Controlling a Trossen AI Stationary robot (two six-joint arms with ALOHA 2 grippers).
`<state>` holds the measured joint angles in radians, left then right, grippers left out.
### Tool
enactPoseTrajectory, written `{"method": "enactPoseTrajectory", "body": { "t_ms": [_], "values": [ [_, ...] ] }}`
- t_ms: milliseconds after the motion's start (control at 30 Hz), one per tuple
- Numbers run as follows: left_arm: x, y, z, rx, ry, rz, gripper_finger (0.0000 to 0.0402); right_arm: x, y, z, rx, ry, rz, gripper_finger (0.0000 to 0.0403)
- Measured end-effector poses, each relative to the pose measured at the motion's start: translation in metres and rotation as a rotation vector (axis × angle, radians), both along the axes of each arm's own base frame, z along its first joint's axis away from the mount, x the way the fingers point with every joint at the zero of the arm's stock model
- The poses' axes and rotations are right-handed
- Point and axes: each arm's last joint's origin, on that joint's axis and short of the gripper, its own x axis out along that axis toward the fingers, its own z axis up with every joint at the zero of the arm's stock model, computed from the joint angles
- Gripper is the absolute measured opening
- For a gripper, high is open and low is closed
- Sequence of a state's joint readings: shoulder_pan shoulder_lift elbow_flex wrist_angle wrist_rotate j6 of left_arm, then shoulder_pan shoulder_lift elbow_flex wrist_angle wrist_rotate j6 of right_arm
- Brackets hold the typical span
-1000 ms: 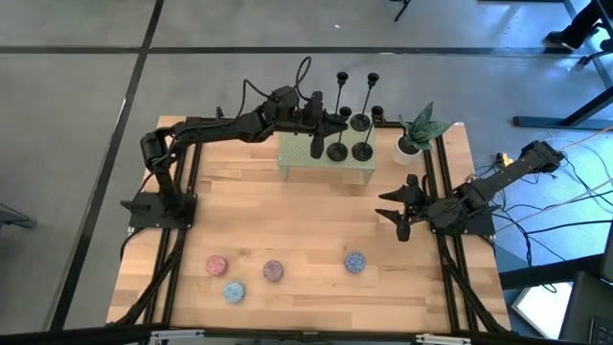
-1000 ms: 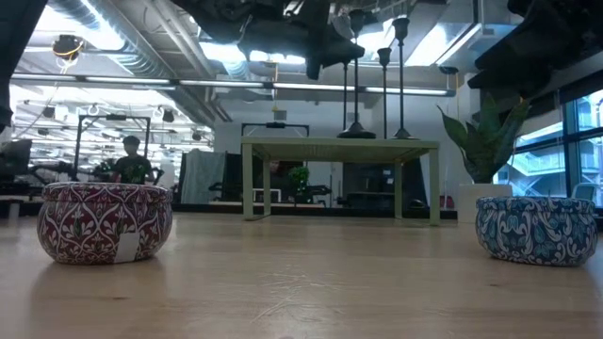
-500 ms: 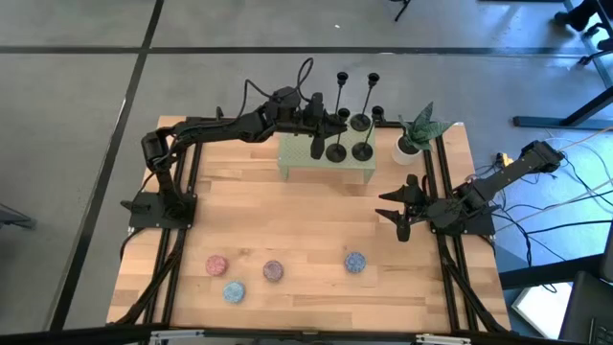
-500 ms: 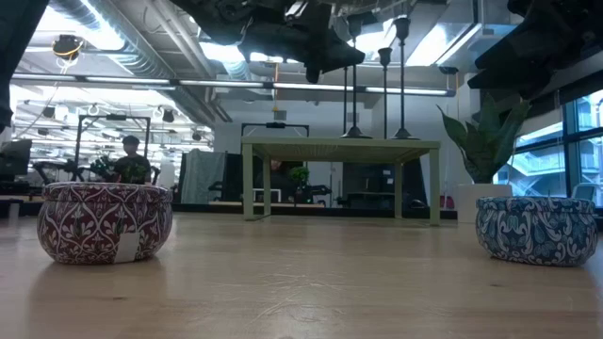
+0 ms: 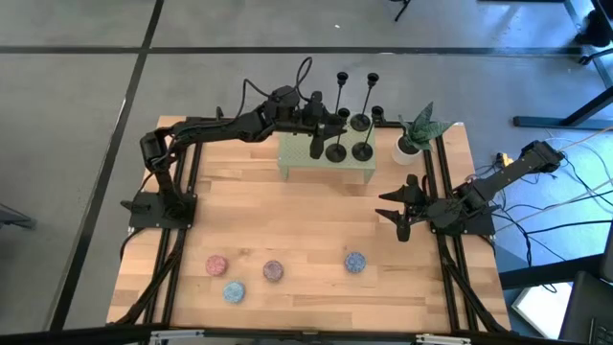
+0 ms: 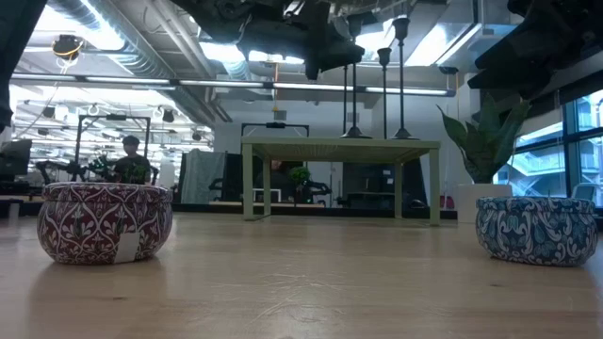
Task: Pick & Place candle stick holders
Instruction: Put the orange scented candle on the shelf
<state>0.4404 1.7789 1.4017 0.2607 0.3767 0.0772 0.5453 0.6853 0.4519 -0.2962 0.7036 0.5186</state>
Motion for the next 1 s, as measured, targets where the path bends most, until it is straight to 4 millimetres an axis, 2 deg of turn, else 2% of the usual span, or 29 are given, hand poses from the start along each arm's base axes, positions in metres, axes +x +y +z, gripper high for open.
{"method": "enactPoseTrajectory", "body": {
  "t_ms": [200,333,567,767,900,1000],
  "values": [
    [-0.004,0.001,0.0,-0.017,0.034,0.007,0.016,0.0,0.0,0.0,0.0,0.0,0.0,0.0225],
    [-0.017,-0.001,0.012,-0.027,0.065,0.014,0.0173,0.0,0.0,0.0,0.0,0.0,0.0,0.0225],
    [-0.064,-0.018,0.051,-0.011,0.155,0.019,0.0176,0.0,0.0,0.0,0.0,0.0,0.0,0.0225],
    [-0.118,-0.05,0.086,0.038,0.216,-0.015,0.0173,0.0,0.0,0.0,0.0,0.0,0.0,0.0225],
    [-0.146,-0.077,0.091,0.05,0.233,-0.067,0.0174,0.0,0.0,0.0,0.0,0.0,0.0,0.0225],
    [-0.163,-0.097,0.077,0.044,0.253,-0.117,0.0175,0.0,0.0,0.0,0.002,-0.001,-0.001,0.0225]
  ]
}}
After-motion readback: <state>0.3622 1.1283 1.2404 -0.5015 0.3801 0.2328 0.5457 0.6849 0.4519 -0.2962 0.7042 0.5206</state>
